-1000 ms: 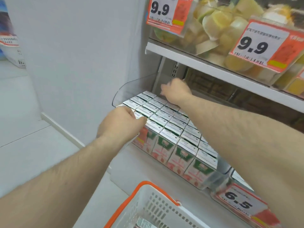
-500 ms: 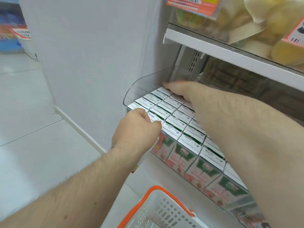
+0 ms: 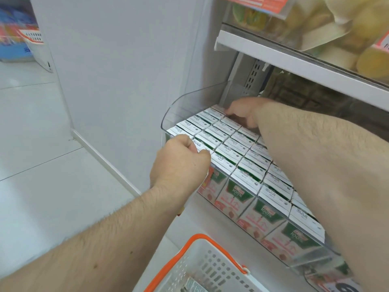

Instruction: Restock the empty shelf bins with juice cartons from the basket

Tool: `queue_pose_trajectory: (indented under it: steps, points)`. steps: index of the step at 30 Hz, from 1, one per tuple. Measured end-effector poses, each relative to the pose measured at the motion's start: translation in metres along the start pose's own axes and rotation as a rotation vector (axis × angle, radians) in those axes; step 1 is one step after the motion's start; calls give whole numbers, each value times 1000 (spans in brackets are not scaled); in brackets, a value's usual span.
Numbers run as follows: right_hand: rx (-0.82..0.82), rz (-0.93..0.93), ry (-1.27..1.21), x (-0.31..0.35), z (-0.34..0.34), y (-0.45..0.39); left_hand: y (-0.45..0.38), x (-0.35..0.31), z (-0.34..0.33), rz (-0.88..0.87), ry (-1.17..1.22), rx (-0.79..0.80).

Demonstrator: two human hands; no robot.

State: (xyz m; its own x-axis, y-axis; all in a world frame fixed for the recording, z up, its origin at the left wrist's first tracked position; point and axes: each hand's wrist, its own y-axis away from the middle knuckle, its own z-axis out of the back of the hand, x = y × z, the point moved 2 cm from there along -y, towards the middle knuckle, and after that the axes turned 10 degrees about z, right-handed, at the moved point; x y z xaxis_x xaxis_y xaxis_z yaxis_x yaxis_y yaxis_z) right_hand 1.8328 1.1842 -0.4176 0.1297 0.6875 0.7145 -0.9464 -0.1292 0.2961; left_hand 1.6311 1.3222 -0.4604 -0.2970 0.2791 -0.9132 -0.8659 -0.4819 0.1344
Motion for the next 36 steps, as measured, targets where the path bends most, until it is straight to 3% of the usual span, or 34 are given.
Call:
queue_pose_trajectory:
  steps: [4,7,9,12,15,18,22,29,36]
  points:
    - [-160,40,154,6,-7,17,8,1,5,-18,53,-3]
    - [-347,255,340,5,-5,49,22,-6,8,-68,179,-16]
    - [-451,290,86,6,4,72,34,-13,6,-45,316,75]
    - [-578,369,16,3,6,139,51,-18,0,126,478,255]
    - [-564,465,-67,-8,-5,210,72,-18,-1,319,619,396]
    - [-543,489,-92,-30,-15,269,90,-21,-4,359,702,510]
    - [-418,484,-170,-58,-26,328,121,-27,-13,308,740,650]
    - [-507,436,105,-111,-32,382,177,-30,-40,176,655,811]
    - [-598,433,-46,-147,-8,411,181,-19,-53,-260,546,1024]
